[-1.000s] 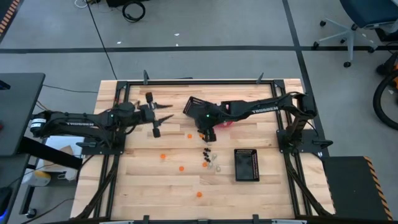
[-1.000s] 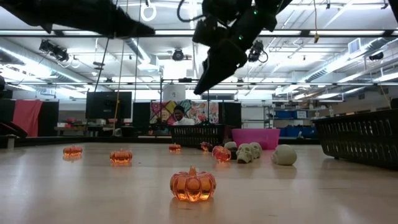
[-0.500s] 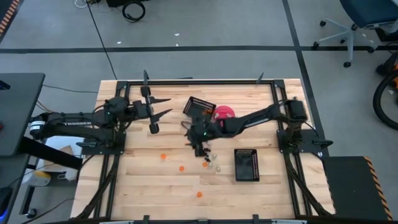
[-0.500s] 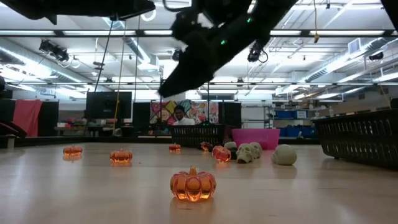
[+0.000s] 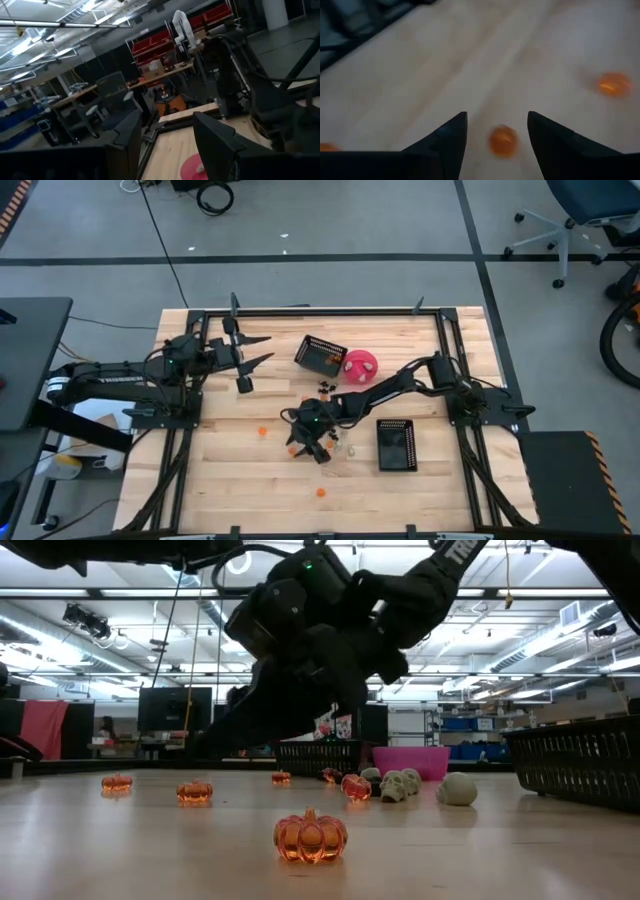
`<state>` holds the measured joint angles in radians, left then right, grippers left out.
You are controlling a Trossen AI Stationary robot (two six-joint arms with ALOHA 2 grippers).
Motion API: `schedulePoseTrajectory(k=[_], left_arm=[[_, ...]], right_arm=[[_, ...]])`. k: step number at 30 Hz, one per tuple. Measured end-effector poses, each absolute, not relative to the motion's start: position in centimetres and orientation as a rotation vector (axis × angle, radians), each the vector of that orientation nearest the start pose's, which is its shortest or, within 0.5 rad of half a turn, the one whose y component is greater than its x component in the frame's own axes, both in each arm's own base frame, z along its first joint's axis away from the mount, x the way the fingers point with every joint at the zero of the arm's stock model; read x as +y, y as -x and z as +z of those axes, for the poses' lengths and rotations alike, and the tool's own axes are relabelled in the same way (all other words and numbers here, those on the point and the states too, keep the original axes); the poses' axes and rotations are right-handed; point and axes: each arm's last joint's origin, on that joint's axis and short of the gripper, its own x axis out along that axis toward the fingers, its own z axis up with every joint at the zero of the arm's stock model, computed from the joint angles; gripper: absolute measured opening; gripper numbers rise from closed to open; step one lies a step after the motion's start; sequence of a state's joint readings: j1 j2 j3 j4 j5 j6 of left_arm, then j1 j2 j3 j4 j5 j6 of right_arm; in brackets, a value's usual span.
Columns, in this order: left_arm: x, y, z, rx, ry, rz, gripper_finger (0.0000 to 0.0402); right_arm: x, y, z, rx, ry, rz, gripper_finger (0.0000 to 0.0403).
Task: Sort Halloween decoration
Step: Put the orange pumpkin toy into the black bin
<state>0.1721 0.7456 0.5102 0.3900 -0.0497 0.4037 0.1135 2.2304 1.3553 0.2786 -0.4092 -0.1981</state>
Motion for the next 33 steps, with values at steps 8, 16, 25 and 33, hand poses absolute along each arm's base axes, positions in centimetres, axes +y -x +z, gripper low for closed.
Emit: schedulePoseTrajectory(k=[8,16,25,33], left_arm=[[3.9,-17.1,29.8,-0.100,-0.379,0.289,0.0156],[4.5,-17.4,29.4,-0.075,-0.361,0.317,0.0156],[4.7,-17.8,29.7,-0.132,-0.345,0.326,0.0156],[4.7,-17.9,29.9,-0.158,-0.342,0.330,0.0156]], right_arm=[[6.4,-47.0,9.8,0.505,0.186,0.603,0.0245],[6.4,-46.9,9.0,0.511,0.254,0.647,0.0226],[5.5,-46.7,8.7,0.573,0.206,0.634,0.0149],[4.3,-46.7,8.7,0.593,0.169,0.610,0.0101]])
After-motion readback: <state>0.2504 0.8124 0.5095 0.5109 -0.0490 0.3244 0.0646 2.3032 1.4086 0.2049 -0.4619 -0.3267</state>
